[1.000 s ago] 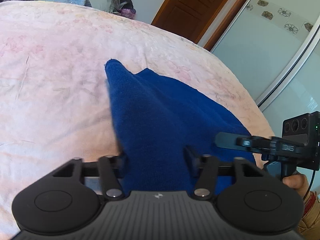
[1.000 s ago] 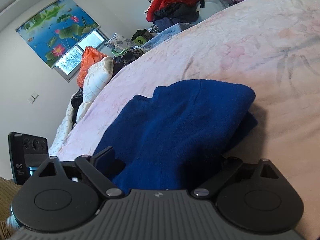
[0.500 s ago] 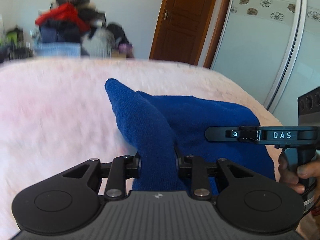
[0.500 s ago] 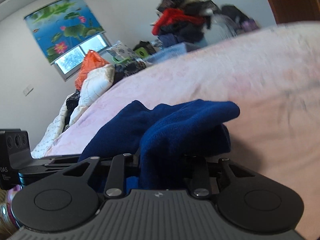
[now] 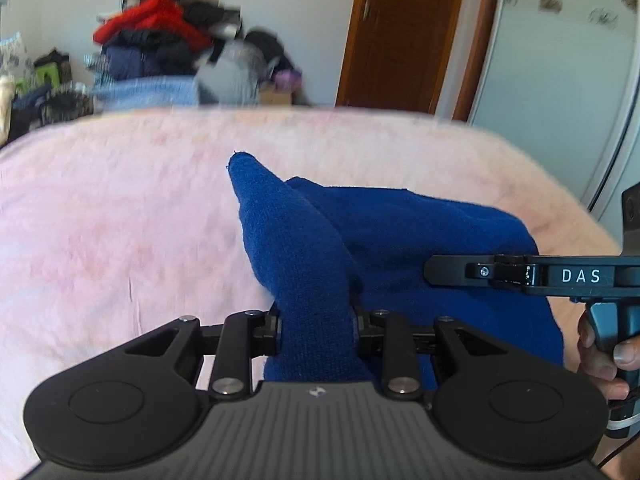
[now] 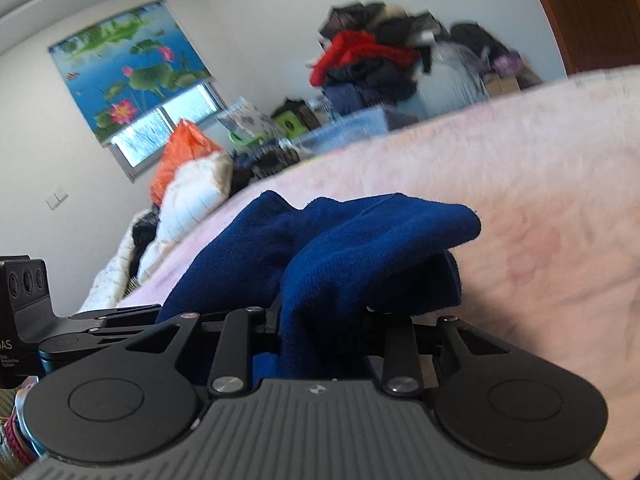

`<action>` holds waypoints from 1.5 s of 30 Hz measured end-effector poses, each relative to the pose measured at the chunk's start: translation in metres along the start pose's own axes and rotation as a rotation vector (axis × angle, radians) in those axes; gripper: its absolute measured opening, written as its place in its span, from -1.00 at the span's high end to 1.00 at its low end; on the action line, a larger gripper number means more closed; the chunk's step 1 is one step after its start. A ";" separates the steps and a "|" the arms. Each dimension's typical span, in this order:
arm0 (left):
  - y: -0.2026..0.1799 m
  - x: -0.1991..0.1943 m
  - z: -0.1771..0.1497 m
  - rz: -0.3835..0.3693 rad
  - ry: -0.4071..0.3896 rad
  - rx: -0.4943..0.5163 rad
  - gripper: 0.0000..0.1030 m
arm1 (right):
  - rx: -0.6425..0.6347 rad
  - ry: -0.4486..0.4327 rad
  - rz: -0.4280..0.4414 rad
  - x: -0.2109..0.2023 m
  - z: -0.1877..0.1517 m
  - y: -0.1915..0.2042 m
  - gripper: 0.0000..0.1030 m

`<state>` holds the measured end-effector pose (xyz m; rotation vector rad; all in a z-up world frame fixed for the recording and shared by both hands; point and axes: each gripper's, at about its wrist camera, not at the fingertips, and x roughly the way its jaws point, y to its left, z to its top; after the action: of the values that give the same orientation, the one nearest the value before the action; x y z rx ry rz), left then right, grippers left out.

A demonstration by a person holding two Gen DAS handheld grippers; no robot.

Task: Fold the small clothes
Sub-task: 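Grasp the sweater edge with the left gripper while the right gripper grasps beside it, then fold the held sweater edge over onto the bundle with both grippers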

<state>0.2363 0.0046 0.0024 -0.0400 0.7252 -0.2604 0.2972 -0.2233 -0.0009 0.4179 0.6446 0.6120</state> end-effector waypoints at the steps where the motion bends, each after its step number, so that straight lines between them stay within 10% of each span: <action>1: 0.003 0.005 -0.003 0.003 0.021 -0.008 0.42 | 0.000 0.021 -0.016 0.007 -0.004 -0.002 0.36; 6: 0.027 -0.004 -0.019 -0.066 0.015 -0.119 0.18 | 0.088 0.072 -0.041 0.011 -0.021 -0.014 -0.15; 14: 0.058 -0.033 -0.067 -0.268 0.071 -0.286 0.00 | 0.118 0.205 0.140 -0.035 -0.065 -0.029 -0.19; 17: 0.056 -0.037 -0.083 -0.268 0.065 -0.312 0.26 | 0.157 0.191 0.149 -0.038 -0.071 -0.028 -0.04; 20: 0.046 -0.038 -0.081 -0.226 0.074 -0.307 0.61 | 0.180 0.208 0.115 -0.029 -0.073 -0.026 0.62; 32: 0.037 -0.091 -0.075 -0.182 0.065 -0.289 0.77 | 0.252 0.179 0.188 -0.073 -0.084 -0.003 0.72; 37: 0.029 -0.076 -0.091 -0.094 0.118 -0.261 0.76 | 0.184 0.239 0.065 -0.071 -0.099 0.004 0.69; 45: 0.001 -0.086 -0.096 0.068 0.092 -0.154 0.65 | -0.098 0.057 -0.257 -0.113 -0.107 0.062 -0.07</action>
<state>0.1114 0.0319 -0.0135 -0.1504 0.8359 -0.1413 0.1299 -0.2311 0.0026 0.2213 0.7069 0.4095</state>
